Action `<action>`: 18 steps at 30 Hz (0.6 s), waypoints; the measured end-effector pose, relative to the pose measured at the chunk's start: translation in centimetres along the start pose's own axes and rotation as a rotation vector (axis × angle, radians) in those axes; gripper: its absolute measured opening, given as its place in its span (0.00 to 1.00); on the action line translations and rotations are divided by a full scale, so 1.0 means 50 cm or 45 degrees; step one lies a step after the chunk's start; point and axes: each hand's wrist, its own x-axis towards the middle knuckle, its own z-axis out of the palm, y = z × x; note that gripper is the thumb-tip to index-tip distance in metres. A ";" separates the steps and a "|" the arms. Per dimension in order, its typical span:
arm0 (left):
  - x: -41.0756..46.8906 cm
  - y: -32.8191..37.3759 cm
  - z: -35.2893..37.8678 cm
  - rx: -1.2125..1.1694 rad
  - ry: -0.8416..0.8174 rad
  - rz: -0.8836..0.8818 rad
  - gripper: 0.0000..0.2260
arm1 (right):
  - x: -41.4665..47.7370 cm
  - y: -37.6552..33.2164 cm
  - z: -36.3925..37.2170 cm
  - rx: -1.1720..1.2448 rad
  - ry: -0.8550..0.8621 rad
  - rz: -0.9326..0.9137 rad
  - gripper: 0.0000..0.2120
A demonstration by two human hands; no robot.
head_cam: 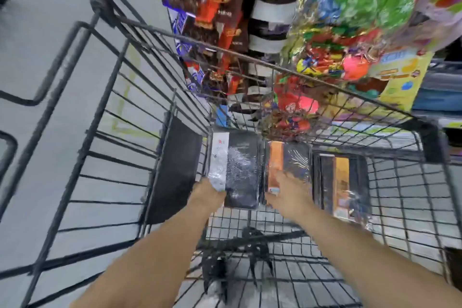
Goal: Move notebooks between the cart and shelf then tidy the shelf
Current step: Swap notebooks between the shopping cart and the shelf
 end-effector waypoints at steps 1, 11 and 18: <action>0.022 -0.004 0.013 -0.082 0.007 -0.044 0.26 | 0.010 -0.003 0.015 0.029 -0.005 0.025 0.34; 0.058 -0.009 0.120 -0.150 0.392 -0.359 0.26 | 0.044 0.023 0.102 0.106 -0.014 0.065 0.35; -0.010 0.015 0.099 -0.085 0.468 -0.290 0.32 | 0.045 0.037 0.103 0.092 -0.061 0.085 0.33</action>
